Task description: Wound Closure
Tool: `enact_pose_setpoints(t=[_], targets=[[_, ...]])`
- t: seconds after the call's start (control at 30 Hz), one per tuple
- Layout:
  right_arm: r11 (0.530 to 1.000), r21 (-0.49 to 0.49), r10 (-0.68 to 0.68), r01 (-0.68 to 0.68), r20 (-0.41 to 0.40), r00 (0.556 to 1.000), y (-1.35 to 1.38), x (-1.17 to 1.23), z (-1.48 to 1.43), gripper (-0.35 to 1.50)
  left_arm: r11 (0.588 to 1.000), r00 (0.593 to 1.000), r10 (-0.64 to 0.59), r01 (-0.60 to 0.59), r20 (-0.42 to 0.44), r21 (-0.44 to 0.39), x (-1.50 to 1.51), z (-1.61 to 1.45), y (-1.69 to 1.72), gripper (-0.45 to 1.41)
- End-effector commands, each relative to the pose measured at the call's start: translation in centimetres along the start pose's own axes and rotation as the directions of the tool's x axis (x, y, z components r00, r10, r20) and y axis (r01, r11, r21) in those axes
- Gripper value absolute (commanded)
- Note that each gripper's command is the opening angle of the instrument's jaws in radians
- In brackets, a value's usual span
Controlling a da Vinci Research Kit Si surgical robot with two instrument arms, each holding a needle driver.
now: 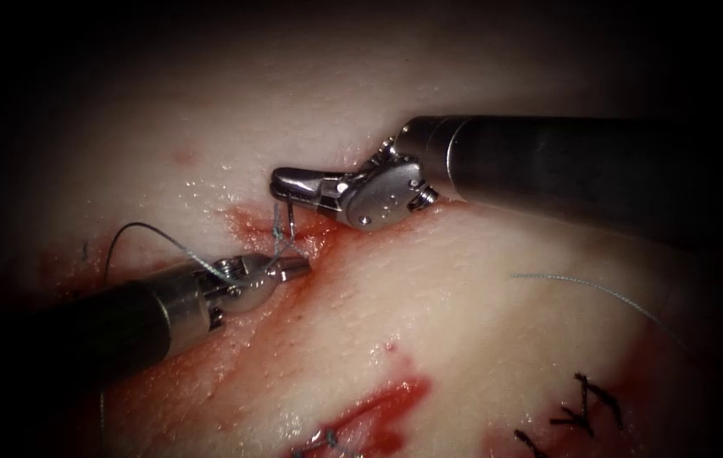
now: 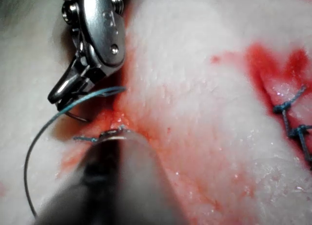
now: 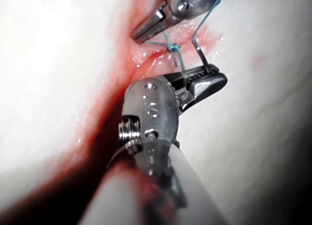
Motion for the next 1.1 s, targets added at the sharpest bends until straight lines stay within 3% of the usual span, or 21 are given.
enact_pose_setpoints(t=[0.03,0.37,0.67,0.9,1.1], targets=[[1.000,-0.005,0.015,-0.015,0.006,1.000,0.01,-0.06,0.08,-0.35,1.000,1.000,0.000,0.000,-0.003,0.000,0.04,0.07,-0.05,-0.03],[0.990,-0.013,0.141,-0.140,0.036,0.989,0.03,-0.15,0.05,-0.35,1.000,1.000,-0.012,0.012,-0.005,0.011,0.12,0.08,-0.09,0.14],[0.933,-0.024,0.360,-0.359,0.064,0.931,0.08,-0.28,0.09,-0.35,0.999,0.999,-0.025,0.025,-0.026,0.032,0.20,0.12,-0.09,0.12],[0.922,-0.019,0.387,-0.387,0.079,0.919,0.11,-0.30,0.10,-0.35,0.999,0.999,-0.020,0.022,-0.029,0.049,0.16,0.24,-0.06,-0.10],[0.897,-0.017,0.442,-0.442,0.087,0.893,0.14,-0.31,0.11,-0.35,1.000,1.000,-0.005,0.005,0.021,0.006,0.01,0.46,0.03,-0.11]])
